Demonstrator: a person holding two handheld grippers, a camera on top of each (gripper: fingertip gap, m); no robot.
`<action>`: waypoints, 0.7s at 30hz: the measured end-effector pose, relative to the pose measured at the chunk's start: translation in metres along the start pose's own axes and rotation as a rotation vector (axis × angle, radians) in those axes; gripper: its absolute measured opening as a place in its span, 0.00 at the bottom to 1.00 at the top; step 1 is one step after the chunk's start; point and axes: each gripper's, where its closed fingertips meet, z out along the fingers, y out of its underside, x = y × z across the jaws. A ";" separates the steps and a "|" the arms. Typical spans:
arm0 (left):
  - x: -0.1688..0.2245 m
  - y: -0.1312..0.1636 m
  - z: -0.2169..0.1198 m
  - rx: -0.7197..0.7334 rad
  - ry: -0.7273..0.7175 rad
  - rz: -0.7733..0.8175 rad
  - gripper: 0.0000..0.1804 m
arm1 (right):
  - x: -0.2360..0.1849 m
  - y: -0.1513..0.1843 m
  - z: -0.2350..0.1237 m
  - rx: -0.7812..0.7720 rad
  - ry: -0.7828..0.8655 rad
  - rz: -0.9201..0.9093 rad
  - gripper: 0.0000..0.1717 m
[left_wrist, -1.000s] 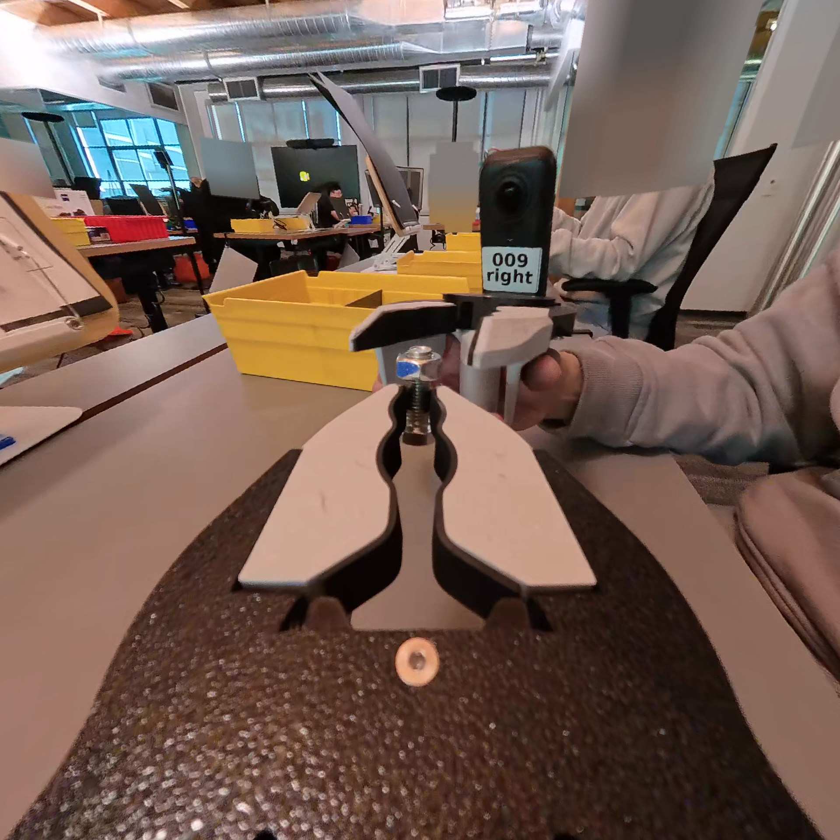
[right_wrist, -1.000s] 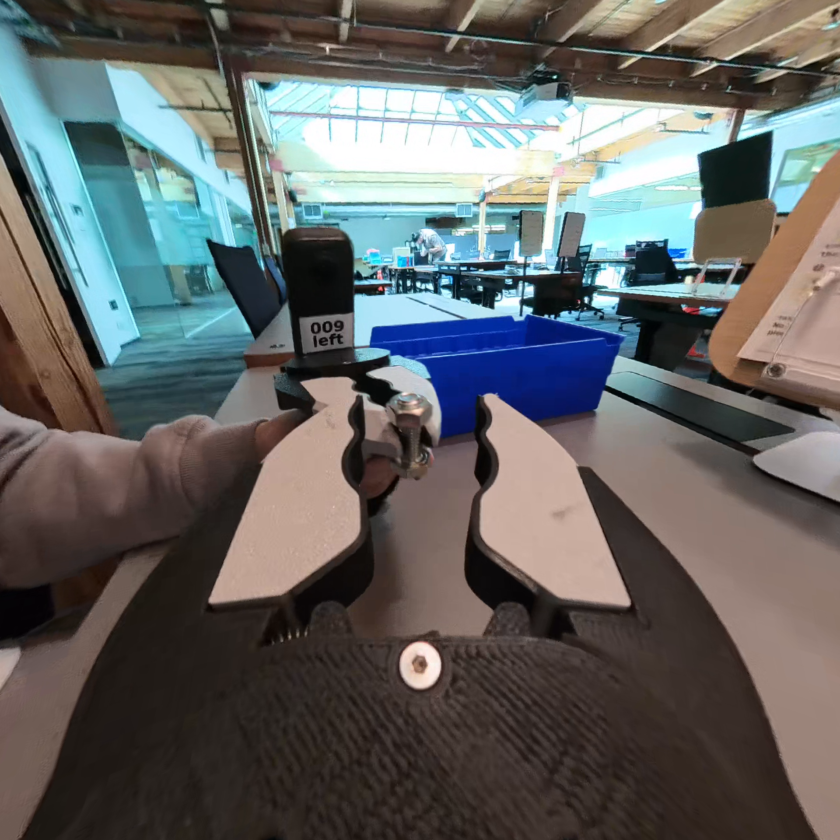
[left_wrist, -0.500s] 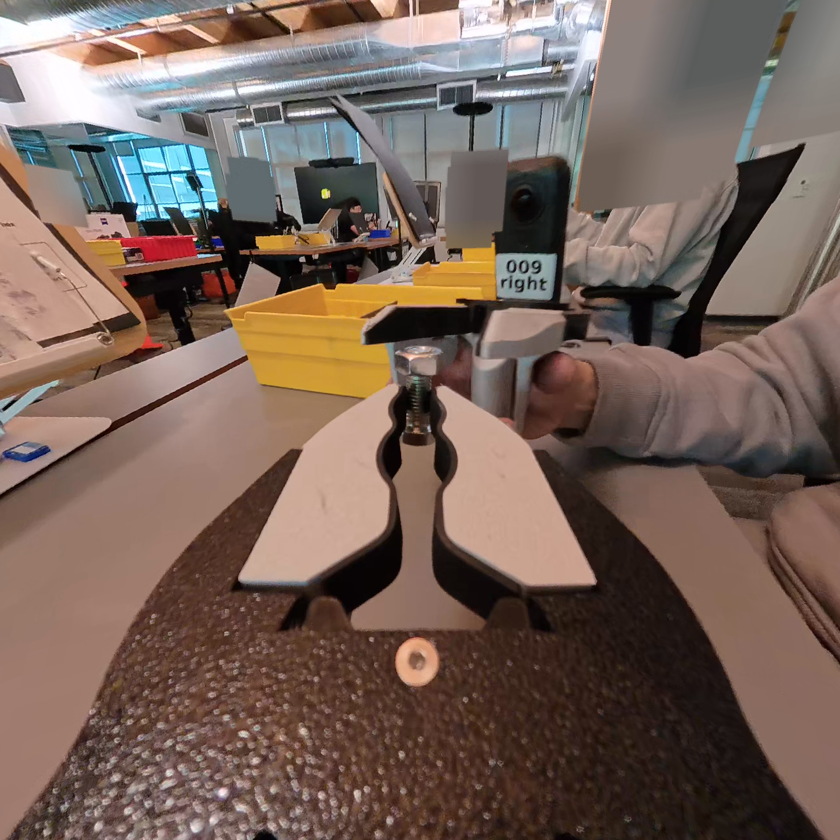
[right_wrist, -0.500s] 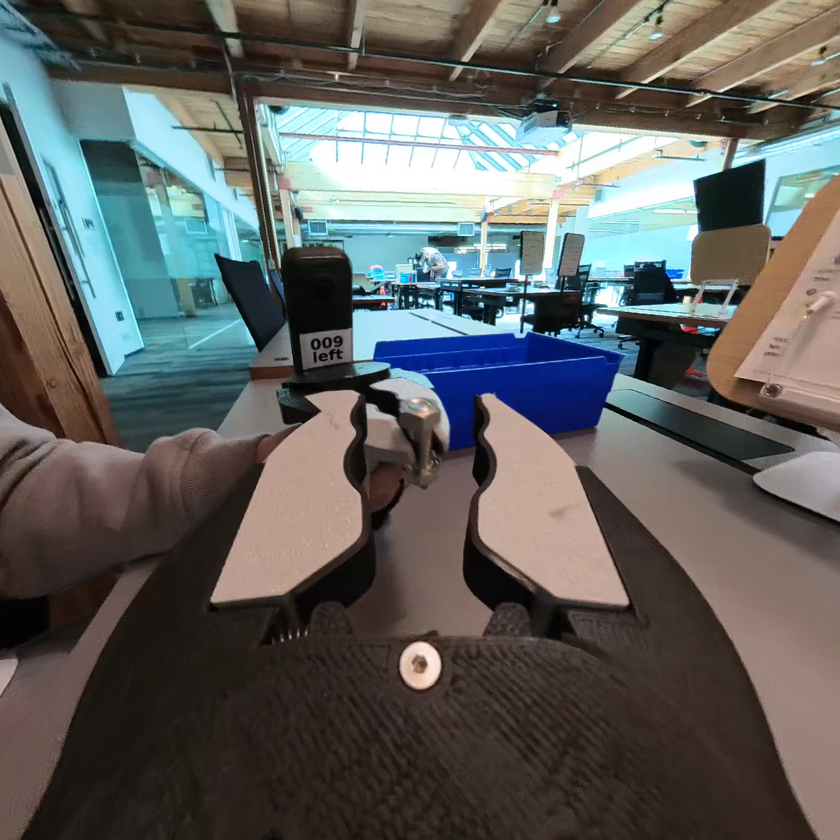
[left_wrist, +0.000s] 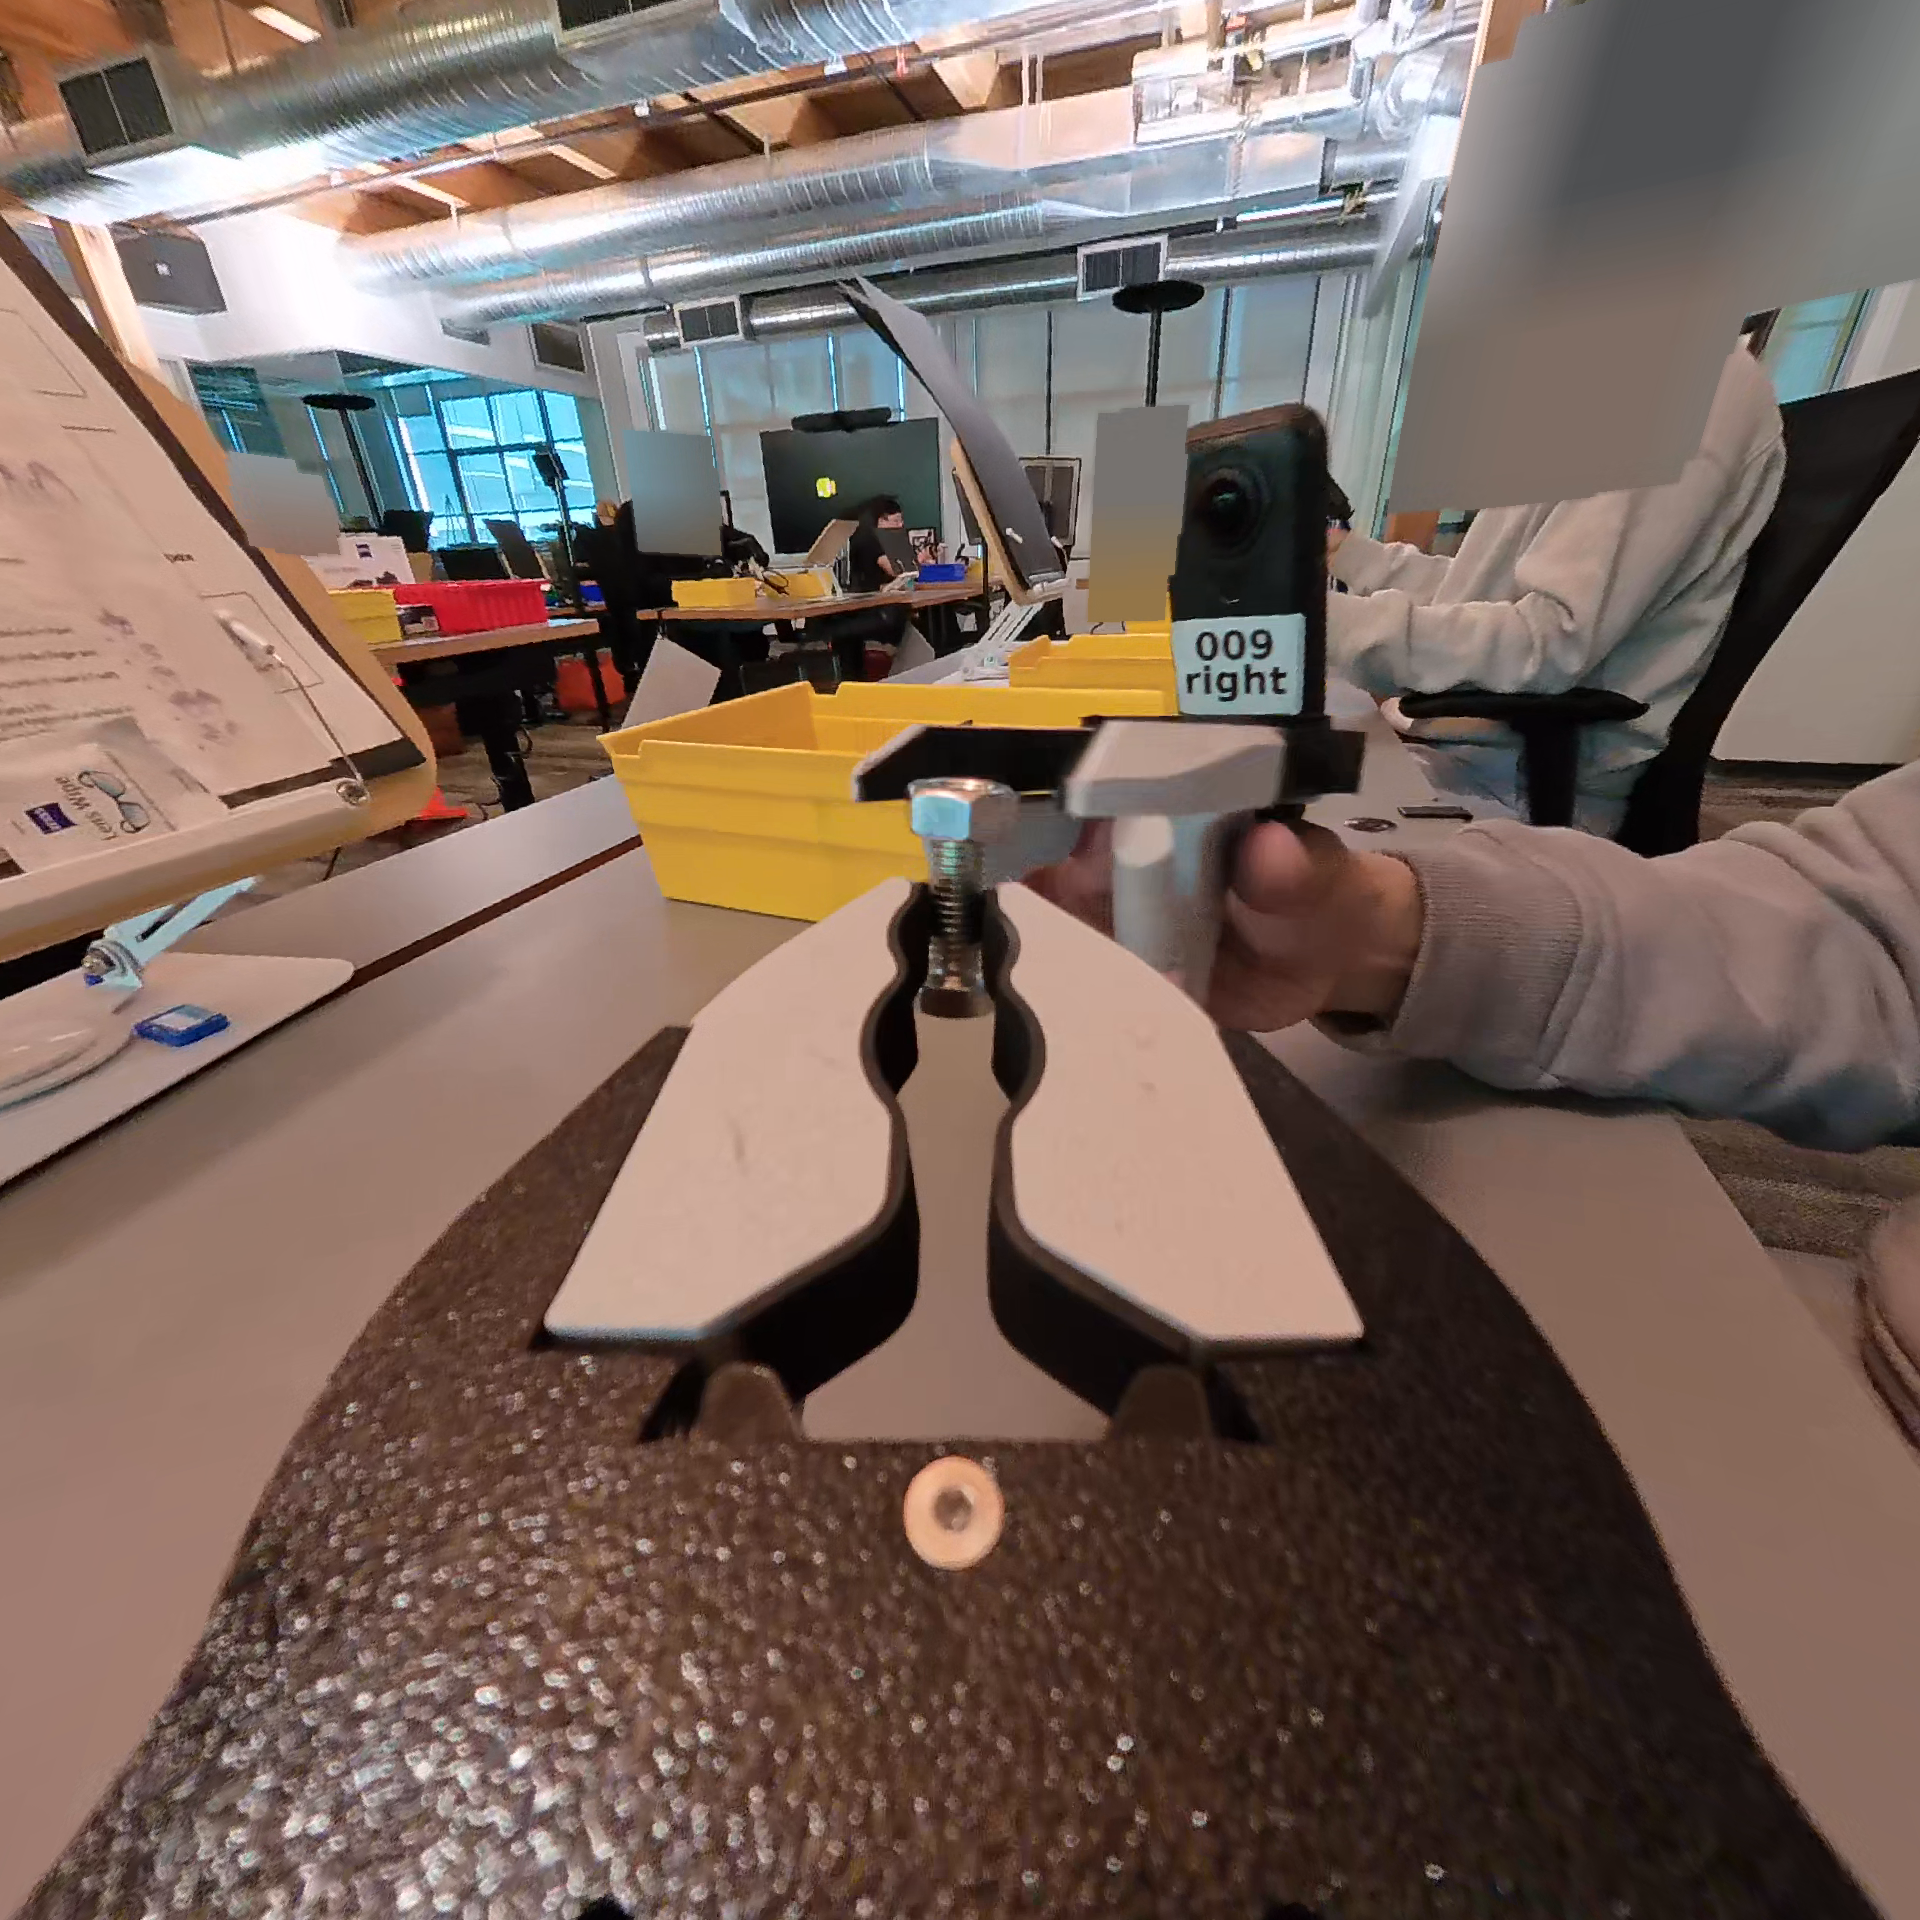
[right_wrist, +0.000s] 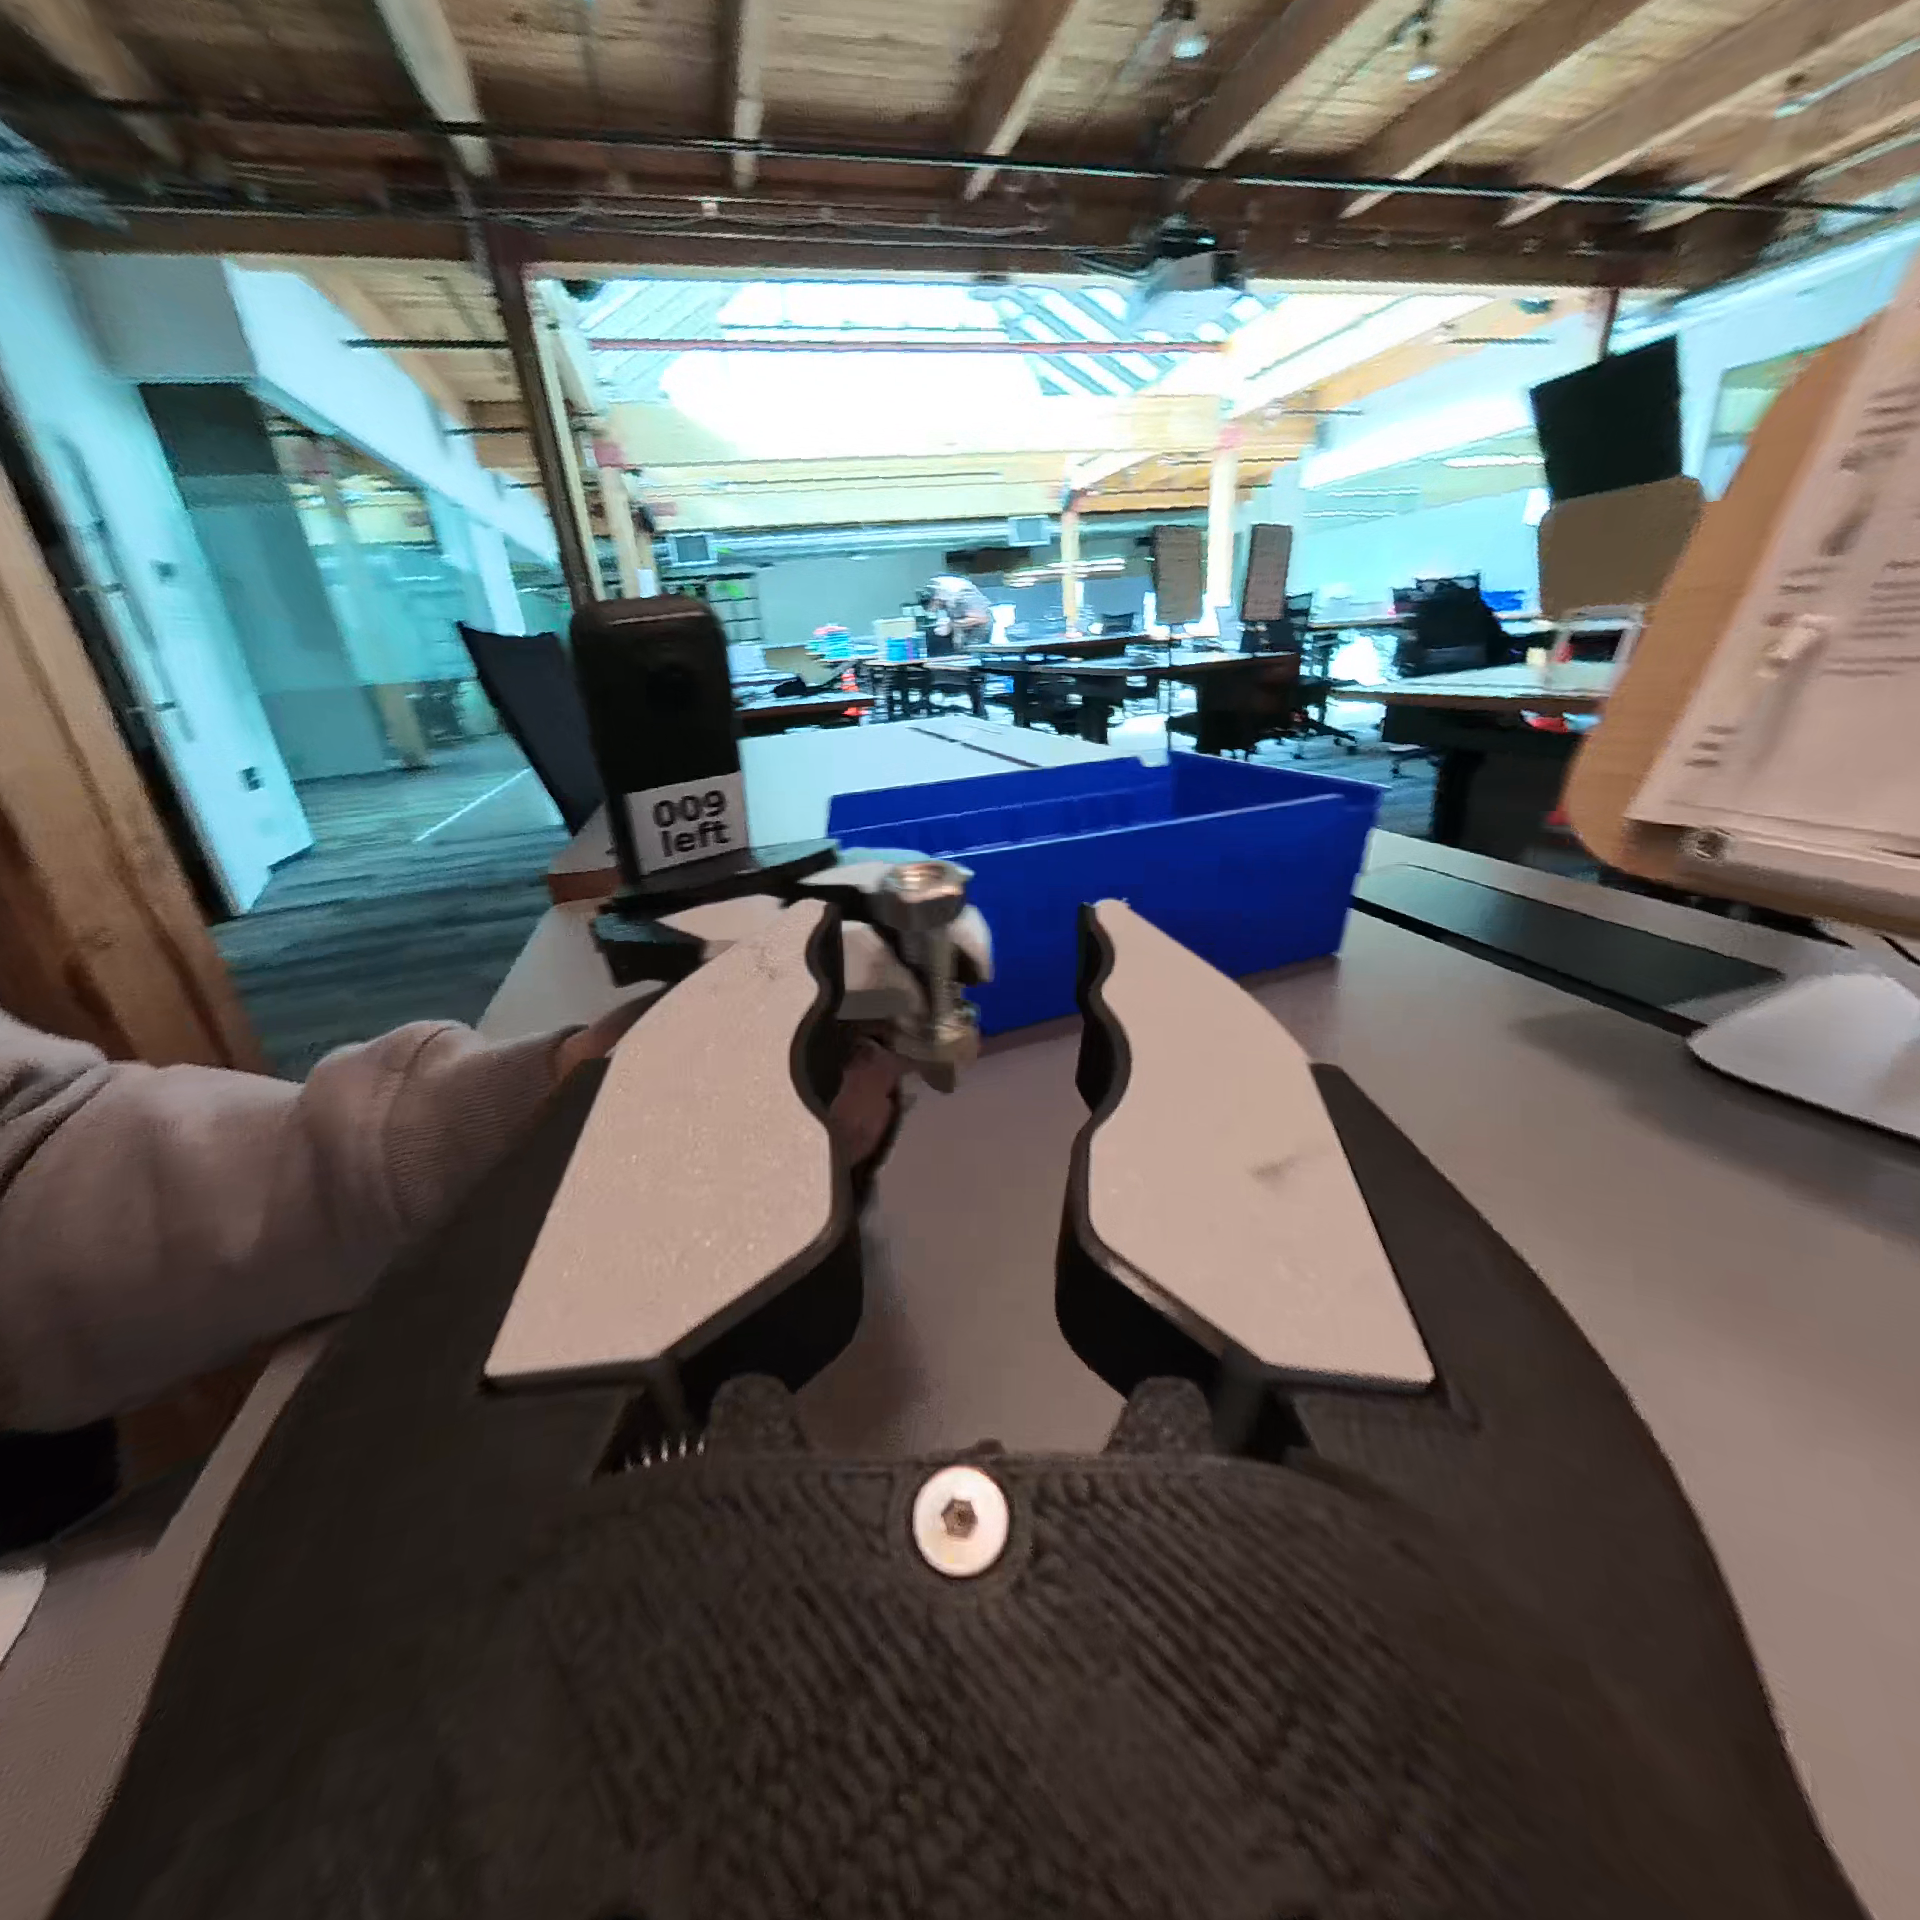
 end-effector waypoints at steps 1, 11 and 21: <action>0.002 0.001 0.002 -0.007 -0.001 0.018 0.05 | -0.008 0.002 0.004 -0.008 -0.022 -0.018 0.25; 0.000 -0.007 0.001 0.057 -0.022 -0.013 0.05 | 0.011 -0.005 0.000 0.020 0.074 -0.009 0.23; -0.001 -0.007 0.002 0.071 -0.029 -0.033 0.05 | -0.004 -0.009 0.003 0.052 0.006 -0.012 0.23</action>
